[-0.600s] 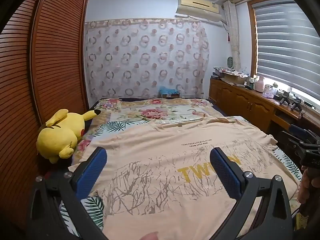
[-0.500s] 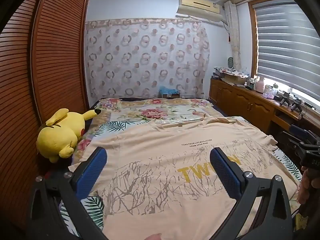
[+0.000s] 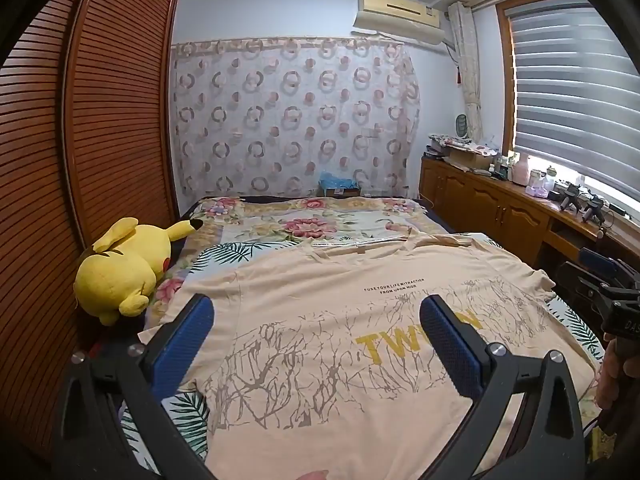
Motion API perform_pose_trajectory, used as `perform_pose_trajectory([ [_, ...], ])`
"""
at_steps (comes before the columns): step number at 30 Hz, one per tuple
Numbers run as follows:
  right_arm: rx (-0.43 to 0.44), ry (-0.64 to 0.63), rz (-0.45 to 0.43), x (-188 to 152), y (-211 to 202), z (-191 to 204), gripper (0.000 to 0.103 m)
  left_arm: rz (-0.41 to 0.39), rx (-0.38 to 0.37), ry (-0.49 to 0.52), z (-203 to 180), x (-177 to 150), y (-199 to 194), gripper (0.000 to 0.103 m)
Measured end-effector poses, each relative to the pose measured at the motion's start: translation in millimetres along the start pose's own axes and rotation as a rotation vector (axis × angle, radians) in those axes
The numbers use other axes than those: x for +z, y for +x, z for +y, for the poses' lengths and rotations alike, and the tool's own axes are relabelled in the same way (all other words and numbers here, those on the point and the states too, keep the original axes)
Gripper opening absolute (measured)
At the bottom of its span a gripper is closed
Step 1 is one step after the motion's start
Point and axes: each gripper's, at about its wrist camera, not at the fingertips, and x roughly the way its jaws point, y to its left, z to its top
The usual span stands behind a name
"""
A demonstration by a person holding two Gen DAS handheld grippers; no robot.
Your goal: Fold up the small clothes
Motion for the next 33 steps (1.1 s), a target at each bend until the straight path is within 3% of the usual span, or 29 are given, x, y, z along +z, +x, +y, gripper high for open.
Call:
perform_pose_trajectory([
  [33, -0.002, -0.003, -0.003, 0.1, 5.1, 3.3, 0.103, -0.006, 0.007, 0.009, 2.1, 0.7, -1.9, 0.103],
])
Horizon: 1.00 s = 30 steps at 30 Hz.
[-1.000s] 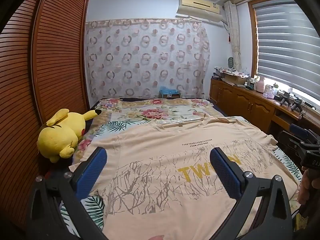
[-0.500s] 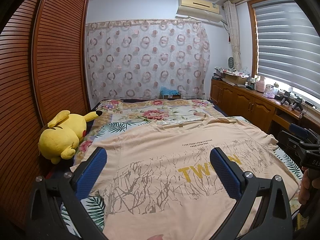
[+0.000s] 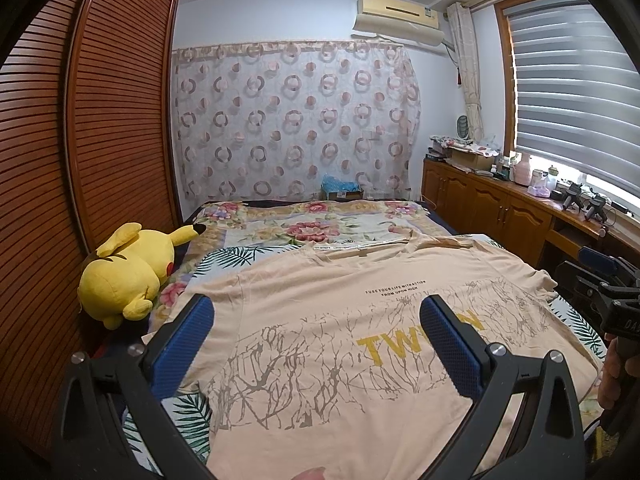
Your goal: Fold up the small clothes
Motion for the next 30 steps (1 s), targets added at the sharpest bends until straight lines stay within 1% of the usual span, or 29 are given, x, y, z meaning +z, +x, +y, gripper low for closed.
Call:
perform_pose_trajectory([
  [30, -0.001, -0.001, -0.003, 2.0, 3.0, 5.6, 0.103, -0.003, 0.001, 0.002, -1.8, -1.1, -0.6, 0.103],
])
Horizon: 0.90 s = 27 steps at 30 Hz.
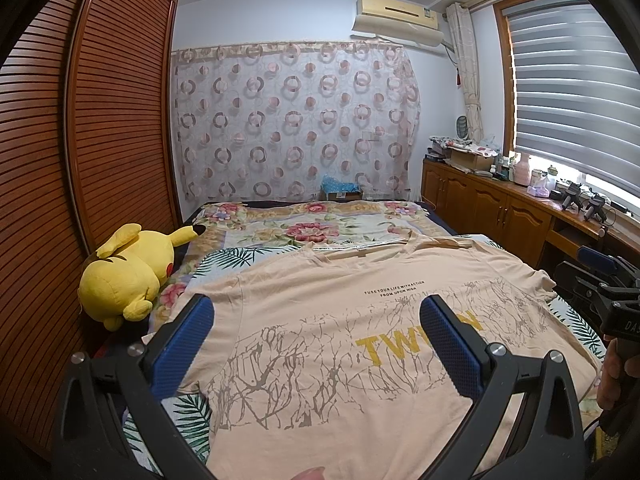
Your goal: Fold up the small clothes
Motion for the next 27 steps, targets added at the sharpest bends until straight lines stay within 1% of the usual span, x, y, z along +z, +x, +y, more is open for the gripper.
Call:
perform_pose_trajectory([
  [14, 0.002, -0.001, 0.000, -1, 2, 2, 0.103, 0.001, 0.001, 0.002, 0, -1, 0, 0.103],
  [15, 0.005, -0.001, 0.003, -1, 3, 2, 0.103, 0.005, 0.002, 0.002, 0, 4, -4, 0.103],
  [20, 0.020, -0.009, 0.031, 2, 8, 9, 0.103, 0.035, 0.011, -0.012, 12, 3, -1, 0.103],
  [21, 0.023, -0.012, 0.037, -3, 17, 7, 0.103, 0.040, 0.016, -0.014, 16, 2, 0, 0.103],
  [27, 0.052, -0.028, 0.077, -8, 37, 19, 0.103, 0.067, 0.049, -0.027, 40, -5, 10, 0.103],
])
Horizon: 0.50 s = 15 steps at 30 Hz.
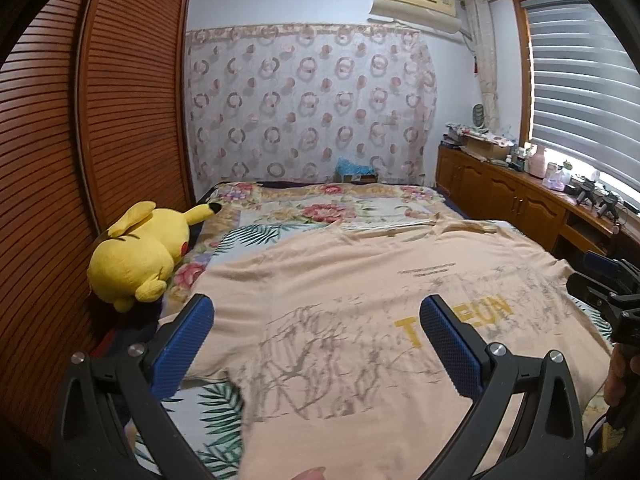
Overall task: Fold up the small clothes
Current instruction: 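Grasp the T-shirt side edge with the left tool and fold it inward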
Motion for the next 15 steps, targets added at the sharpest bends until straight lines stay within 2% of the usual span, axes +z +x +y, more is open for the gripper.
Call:
perform_pose_trajectory([
  [10, 0.052, -0.040, 0.085, -11, 37, 17, 0.103, 0.089, 0.045, -0.024, 42, -21, 28, 0.103],
  [15, 0.072, -0.052, 0.120, -19, 53, 23, 0.103, 0.123, 0.036, -0.033, 57, -30, 39, 0.103],
])
